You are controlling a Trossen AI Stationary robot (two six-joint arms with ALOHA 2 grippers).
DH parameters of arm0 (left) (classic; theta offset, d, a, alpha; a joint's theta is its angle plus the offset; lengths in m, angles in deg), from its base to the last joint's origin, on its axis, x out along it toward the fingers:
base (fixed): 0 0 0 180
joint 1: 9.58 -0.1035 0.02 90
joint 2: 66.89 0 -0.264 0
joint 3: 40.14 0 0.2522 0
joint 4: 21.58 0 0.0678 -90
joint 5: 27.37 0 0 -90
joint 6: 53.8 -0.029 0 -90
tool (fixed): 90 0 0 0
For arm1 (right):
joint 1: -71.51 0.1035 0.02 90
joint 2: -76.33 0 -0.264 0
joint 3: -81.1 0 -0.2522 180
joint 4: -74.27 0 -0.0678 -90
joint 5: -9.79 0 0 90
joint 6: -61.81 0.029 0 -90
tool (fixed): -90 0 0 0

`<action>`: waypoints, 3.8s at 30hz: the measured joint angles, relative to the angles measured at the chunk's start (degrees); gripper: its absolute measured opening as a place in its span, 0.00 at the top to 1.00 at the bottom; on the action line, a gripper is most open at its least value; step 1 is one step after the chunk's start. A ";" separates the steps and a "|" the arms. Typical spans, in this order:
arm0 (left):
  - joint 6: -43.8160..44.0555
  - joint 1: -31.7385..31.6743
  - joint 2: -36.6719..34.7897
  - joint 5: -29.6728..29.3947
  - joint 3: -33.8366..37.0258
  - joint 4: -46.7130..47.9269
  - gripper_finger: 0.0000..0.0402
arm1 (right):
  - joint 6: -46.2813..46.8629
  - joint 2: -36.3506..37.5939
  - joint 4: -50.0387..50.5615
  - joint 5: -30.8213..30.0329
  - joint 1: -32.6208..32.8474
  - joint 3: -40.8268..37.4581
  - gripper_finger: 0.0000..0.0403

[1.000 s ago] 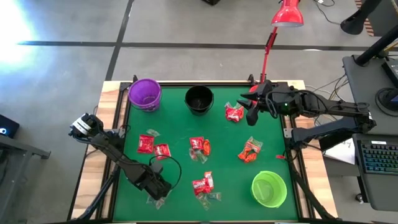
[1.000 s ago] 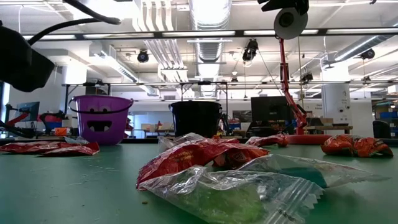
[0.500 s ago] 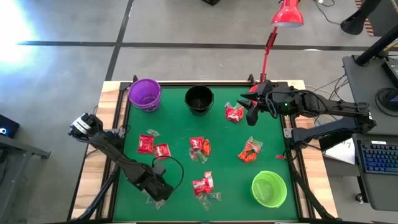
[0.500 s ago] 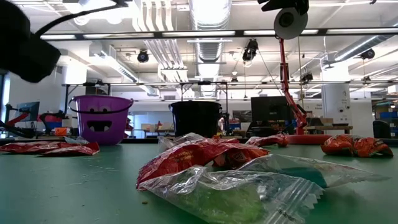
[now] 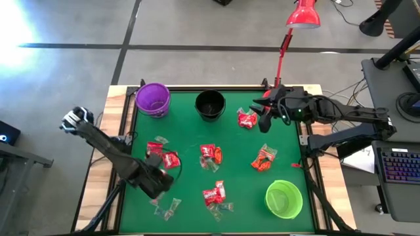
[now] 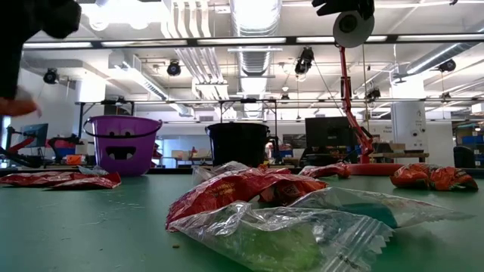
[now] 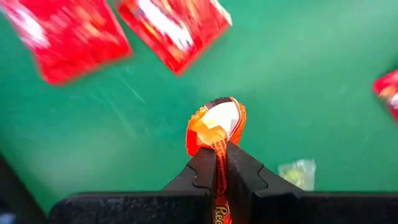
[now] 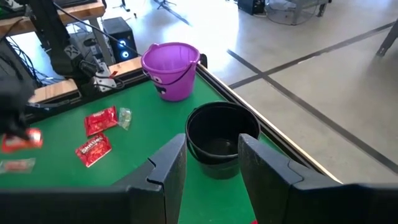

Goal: Sort candy
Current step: Put the orange chocolate bar into the purple bucket

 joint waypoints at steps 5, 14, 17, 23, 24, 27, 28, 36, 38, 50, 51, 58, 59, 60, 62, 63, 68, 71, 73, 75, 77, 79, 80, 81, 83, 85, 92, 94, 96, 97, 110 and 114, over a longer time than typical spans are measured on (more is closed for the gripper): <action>0.83 -1.45 -7.07 -6.43 -0.02 7.65 1.00 | -0.04 -0.40 0.17 0.01 0.02 0.00 0.66; 3.31 -8.50 -15.16 -19.59 -0.02 21.43 1.00 | -0.02 -0.31 0.03 0.01 0.00 0.00 0.66; 0.95 -12.18 -17.45 -24.18 -0.02 22.10 1.00 | -0.02 -0.31 0.02 0.01 0.00 0.00 0.66; -7.86 -23.61 -20.84 -28.35 -0.02 22.39 1.00 | -0.01 -0.31 -0.01 0.01 0.00 0.00 0.66; -9.43 -25.83 -21.19 -29.07 -0.02 22.43 1.00 | 0.00 -0.31 -0.03 0.01 0.00 0.00 0.66; -14.01 -32.67 -22.11 -30.64 -0.02 22.27 1.00 | -0.02 -0.31 -0.04 0.01 0.02 0.00 0.66; -15.70 -34.78 -22.40 -30.90 -0.02 22.16 1.00 | -0.02 -0.31 -0.03 0.01 0.02 0.00 0.66; -34.85 -48.73 -24.17 -32.44 -0.02 14.89 1.00 | 0.00 -0.31 0.01 0.20 0.01 0.00 0.66; -39.29 -51.72 -24.30 -32.52 -0.02 12.20 1.00 | -0.04 -0.31 0.01 0.20 0.00 0.00 0.66; -61.29 -68.74 -18.67 -27.16 -0.02 -5.62 1.00 | -0.55 -0.29 0.04 0.20 0.01 0.00 0.66; -62.25 -69.83 -17.81 -26.70 -0.02 -5.98 1.00 | -0.55 -0.29 0.05 0.20 0.00 0.00 0.66; -67.54 -74.12 -12.43 -24.70 -0.02 -6.13 1.00 | -0.48 -0.29 0.27 0.20 0.02 0.00 0.66; -68.57 -74.35 -11.82 -24.40 -0.01 -6.21 0.99 | -0.48 -0.29 0.27 0.20 0.02 0.00 0.66; -69.35 -74.48 -11.29 -24.37 0.00 -6.39 0.99 | -0.46 -0.29 0.29 0.20 0.00 0.00 0.66; -70.55 -74.77 -10.40 -24.32 0.00 -6.65 0.97 | -0.35 -0.29 0.29 0.20 0.02 0.00 0.66; -70.93 -74.92 -9.90 -24.22 0.00 -6.79 0.95 | -0.04 -0.29 0.30 0.20 0.02 0.00 0.66; -72.86 -75.75 -8.19 -22.85 0.00 -7.42 0.89 | 0.09 -0.29 0.31 0.20 0.00 0.00 0.66; -73.23 -75.86 -7.84 -22.69 0.00 -7.43 0.85 | 0.05 -0.28 0.30 0.20 0.02 0.00 0.66; -73.59 -75.88 -8.01 -20.60 0.00 -7.43 0.82 | -0.13 -0.28 0.32 0.20 0.02 0.00 0.66; -75.11 -75.86 -8.37 -16.90 0.00 -7.31 0.81 | -0.67 -0.28 0.57 0.20 0.02 0.00 0.66; -76.39 -75.59 -8.92 -14.41 0.00 -6.78 0.80 | -1.58 -0.17 1.54 0.20 0.02 0.00 0.66; -77.25 -75.05 -9.52 -13.23 0.00 -6.34 0.80 | -2.08 0.19 3.34 0.20 0.02 0.00 0.66; -77.81 -74.84 -9.87 -12.40 0.00 -6.26 0.80 | -2.00 0.48 4.09 0.20 0.01 0.00 0.66; -78.62 -74.58 -10.34 -11.34 0.00 -6.06 0.80 | -1.66 0.88 4.84 0.20 0.02 0.00 0.66; -80.95 -73.84 -11.36 -8.06 0.00 -5.90 0.80 | -0.45 1.76 6.70 0.20 0.02 0.00 0.66; -83.68 -73.05 -12.42 -4.56 0.02 -5.88 0.81 | 1.25 2.65 8.72 0.26 0.01 0.00 0.66; -92.14 -70.20 -17.33 5.72 0.02 -5.46 0.81 | 13.56 3.43 21.44 1.28 0.00 0.00 0.66; -94.59 -69.36 -18.77 9.76 0.02 -5.46 0.81 | 18.15 2.67 24.28 3.37 0.02 0.00 0.66; -96.39 -68.68 -20.00 13.61 0.02 -5.44 0.81 | 22.82 1.72 25.58 4.56 0.02 0.00 0.66; -97.01 -68.28 -20.51 15.23 0.02 -5.44 0.81 | 24.75 1.11 26.02 4.81 0.04 0.00 0.66; -105.67 -64.10 -25.85 25.12 0.04 -1.61 0.81 | 32.59 -8.47 36.77 12.33 1.11 -0.67 0.66; -107.60 -63.56 -27.32 26.64 0.04 1.11 0.81 | 33.29 -11.99 36.91 13.62 3.83 -2.78 0.66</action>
